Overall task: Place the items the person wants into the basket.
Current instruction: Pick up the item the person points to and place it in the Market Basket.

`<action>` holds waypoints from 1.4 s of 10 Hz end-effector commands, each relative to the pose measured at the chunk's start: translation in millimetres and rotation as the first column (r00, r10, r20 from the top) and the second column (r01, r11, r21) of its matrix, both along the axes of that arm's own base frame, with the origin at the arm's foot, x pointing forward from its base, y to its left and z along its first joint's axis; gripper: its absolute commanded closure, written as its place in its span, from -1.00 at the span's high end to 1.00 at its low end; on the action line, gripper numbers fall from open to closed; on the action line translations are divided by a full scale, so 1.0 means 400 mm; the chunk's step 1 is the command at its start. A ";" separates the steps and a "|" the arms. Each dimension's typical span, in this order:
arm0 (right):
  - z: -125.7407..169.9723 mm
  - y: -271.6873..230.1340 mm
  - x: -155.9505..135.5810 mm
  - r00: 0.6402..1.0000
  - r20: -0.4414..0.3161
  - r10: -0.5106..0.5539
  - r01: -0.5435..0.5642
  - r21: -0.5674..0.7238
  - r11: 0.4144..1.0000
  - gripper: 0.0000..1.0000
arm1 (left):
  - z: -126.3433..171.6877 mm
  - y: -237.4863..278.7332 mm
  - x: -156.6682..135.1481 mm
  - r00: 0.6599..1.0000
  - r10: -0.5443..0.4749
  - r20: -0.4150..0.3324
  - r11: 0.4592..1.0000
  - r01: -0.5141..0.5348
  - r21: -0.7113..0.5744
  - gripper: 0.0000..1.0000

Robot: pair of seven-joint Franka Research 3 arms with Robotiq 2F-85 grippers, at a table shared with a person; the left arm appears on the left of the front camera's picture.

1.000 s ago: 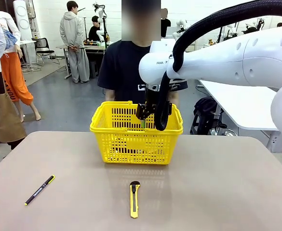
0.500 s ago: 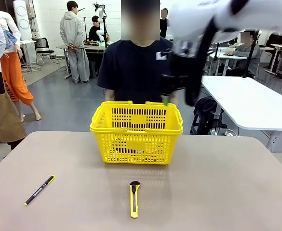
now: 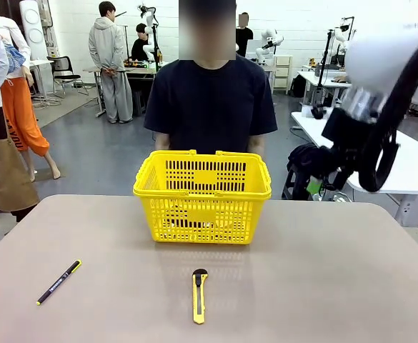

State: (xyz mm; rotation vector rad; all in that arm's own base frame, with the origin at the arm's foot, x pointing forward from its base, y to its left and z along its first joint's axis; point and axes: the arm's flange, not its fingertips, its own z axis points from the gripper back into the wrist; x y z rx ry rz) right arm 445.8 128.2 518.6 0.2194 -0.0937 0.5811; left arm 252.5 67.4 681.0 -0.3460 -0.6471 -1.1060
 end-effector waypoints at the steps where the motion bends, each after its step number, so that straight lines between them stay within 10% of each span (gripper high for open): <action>1: -0.070 0.018 -0.037 0.999 0.045 0.002 -0.004 0.046 0.999 1.00 | 0.000 -0.001 -0.001 1.000 -0.006 0.003 1.000 0.007 -0.006 1.00; 10: -0.093 0.010 -0.018 0.999 0.032 -0.017 0.016 0.026 1.000 1.00 | 0.000 -0.001 -0.001 1.000 -0.006 0.003 1.000 0.007 -0.006 1.00; 11: -0.018 -0.057 -0.075 0.991 -0.015 0.131 -0.128 0.122 0.984 1.00 | 0.000 -0.001 -0.001 1.000 -0.006 0.003 1.000 0.007 -0.006 1.00; 14: 0.219 -0.332 -0.249 0.929 0.241 0.281 -0.345 0.288 0.894 1.00 | 0.000 -0.001 -0.001 1.000 -0.006 0.003 1.000 0.007 -0.006 1.00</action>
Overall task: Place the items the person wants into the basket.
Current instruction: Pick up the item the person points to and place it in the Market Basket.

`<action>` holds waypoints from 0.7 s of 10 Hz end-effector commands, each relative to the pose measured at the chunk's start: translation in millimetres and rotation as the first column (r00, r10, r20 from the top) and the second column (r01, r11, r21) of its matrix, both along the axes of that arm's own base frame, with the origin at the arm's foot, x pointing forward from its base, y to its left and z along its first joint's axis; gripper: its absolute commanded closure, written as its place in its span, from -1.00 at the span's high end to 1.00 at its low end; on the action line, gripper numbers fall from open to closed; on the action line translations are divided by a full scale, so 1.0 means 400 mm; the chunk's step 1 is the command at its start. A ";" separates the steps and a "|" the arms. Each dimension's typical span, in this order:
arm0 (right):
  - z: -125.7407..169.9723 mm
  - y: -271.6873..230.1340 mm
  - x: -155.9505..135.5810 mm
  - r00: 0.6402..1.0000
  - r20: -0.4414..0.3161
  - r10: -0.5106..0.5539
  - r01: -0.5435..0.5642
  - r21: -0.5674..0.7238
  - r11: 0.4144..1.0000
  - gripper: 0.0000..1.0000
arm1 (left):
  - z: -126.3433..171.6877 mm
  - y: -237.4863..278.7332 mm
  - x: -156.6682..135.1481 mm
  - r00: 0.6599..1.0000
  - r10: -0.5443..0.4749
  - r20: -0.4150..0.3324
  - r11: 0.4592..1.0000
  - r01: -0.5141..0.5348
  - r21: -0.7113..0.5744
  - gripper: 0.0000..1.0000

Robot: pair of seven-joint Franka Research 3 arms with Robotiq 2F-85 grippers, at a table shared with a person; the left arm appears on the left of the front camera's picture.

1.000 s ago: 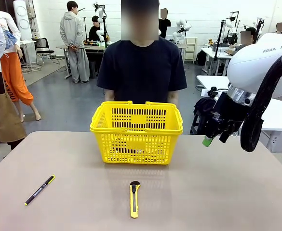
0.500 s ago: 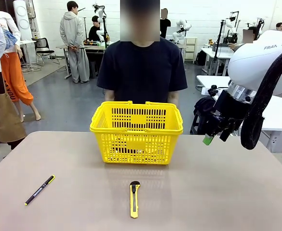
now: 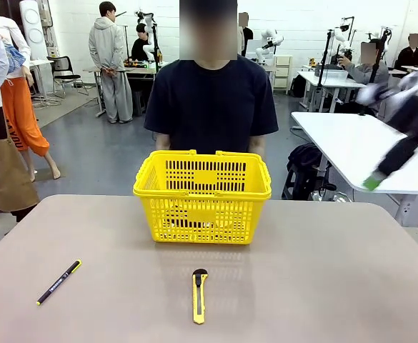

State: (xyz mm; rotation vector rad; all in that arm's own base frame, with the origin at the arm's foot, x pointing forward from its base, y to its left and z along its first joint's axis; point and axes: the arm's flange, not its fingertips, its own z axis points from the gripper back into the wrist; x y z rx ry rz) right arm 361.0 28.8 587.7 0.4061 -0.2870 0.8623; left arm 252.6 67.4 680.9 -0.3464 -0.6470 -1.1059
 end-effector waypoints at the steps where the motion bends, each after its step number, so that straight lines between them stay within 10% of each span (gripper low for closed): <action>1: 0.097 -0.158 -0.075 0.991 0.096 0.095 -0.111 0.178 0.978 1.00 | 0.000 -0.001 -0.002 1.000 -0.006 0.003 1.000 0.007 -0.005 1.00; 7: 0.114 -0.453 -0.236 0.967 0.194 -0.163 0.066 0.426 0.902 1.00 | 0.000 -0.001 -0.002 1.000 -0.006 0.003 1.000 0.007 -0.005 1.00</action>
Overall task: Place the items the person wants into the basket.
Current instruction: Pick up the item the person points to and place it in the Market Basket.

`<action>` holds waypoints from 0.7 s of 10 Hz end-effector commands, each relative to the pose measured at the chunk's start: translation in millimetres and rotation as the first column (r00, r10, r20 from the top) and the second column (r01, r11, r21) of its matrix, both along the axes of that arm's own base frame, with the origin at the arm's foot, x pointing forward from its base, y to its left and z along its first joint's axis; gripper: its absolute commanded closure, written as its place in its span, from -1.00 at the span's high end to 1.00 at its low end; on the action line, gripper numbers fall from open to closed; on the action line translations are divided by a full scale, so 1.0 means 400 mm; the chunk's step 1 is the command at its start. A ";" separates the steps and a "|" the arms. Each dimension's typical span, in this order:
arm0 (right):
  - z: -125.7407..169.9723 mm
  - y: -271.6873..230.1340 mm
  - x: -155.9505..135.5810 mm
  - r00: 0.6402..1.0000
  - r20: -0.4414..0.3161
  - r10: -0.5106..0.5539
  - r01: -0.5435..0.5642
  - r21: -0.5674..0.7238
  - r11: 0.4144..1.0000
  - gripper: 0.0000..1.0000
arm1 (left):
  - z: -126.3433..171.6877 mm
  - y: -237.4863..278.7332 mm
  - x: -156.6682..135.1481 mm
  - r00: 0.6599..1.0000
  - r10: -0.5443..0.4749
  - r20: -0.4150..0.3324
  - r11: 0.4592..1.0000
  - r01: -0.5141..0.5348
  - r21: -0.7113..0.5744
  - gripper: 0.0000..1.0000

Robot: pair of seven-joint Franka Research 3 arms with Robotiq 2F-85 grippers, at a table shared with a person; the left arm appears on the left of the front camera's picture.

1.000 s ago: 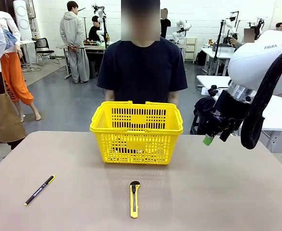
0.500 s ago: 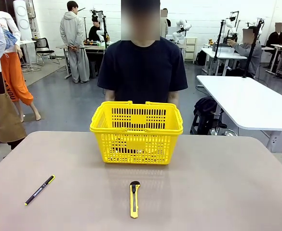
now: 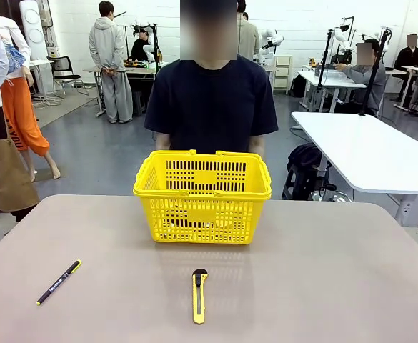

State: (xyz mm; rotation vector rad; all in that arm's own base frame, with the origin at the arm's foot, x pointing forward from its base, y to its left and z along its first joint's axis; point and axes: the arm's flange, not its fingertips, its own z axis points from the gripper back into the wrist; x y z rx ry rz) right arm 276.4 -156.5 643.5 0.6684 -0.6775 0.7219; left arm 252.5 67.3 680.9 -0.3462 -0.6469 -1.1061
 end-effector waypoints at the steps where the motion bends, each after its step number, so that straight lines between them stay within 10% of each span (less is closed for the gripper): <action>1: -0.029 -0.004 -0.048 0.999 0.040 -0.016 0.015 0.031 0.999 1.00 | 0.000 -0.001 -0.001 1.000 -0.006 0.003 1.000 0.006 -0.006 1.00; 7: -0.018 0.008 -0.099 0.992 0.038 -0.123 0.122 0.040 0.992 1.00 | 0.000 -0.001 -0.001 1.000 -0.006 0.003 1.000 0.006 -0.006 1.00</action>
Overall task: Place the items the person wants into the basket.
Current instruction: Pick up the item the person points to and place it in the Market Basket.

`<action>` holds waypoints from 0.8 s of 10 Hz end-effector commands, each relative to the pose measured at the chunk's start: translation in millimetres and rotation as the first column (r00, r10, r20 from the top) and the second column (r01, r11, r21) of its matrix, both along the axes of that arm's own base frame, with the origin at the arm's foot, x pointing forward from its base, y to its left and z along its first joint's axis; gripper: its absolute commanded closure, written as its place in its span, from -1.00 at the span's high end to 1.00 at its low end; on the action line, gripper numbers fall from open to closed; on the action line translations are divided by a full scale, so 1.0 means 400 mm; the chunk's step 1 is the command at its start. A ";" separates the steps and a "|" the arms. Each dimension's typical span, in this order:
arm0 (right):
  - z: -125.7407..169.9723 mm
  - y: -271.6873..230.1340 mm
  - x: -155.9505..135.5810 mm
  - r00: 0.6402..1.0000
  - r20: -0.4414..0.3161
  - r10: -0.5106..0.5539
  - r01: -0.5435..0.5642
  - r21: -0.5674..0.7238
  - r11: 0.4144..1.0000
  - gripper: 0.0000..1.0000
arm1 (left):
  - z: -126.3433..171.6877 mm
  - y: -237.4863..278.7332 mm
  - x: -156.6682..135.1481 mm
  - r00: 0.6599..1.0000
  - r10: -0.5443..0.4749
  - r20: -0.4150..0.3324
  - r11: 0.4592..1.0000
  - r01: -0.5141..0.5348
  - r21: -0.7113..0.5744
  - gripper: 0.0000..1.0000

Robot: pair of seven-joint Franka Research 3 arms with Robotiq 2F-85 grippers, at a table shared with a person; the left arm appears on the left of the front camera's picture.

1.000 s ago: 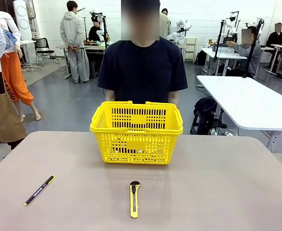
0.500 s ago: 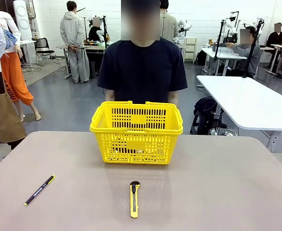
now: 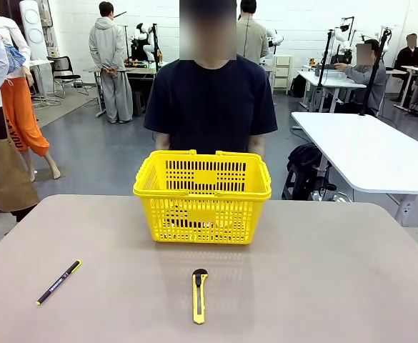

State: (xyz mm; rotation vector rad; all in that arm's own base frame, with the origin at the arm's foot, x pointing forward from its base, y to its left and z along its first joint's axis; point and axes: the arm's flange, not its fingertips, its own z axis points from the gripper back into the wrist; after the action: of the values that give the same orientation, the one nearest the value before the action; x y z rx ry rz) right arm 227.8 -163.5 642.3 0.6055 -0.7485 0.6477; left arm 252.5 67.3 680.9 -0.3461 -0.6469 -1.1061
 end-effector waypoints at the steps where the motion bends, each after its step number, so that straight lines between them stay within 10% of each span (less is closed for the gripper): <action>1: 0.004 -0.010 -0.005 1.000 0.006 -0.003 0.003 -0.003 1.000 1.00 | 0.000 -0.001 -0.001 1.000 -0.006 0.003 1.000 0.006 -0.006 1.00; 8: 0.004 -0.010 -0.005 1.000 0.006 -0.003 0.003 -0.003 1.000 1.00 | 0.000 -0.001 -0.001 1.000 -0.006 0.003 1.000 0.006 -0.006 1.00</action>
State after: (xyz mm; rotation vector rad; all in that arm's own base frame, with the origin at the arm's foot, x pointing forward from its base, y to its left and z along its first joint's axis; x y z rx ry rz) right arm 226.8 -165.7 644.6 0.6010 -0.7541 0.6469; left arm 252.5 67.3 680.9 -0.3461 -0.6469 -1.1061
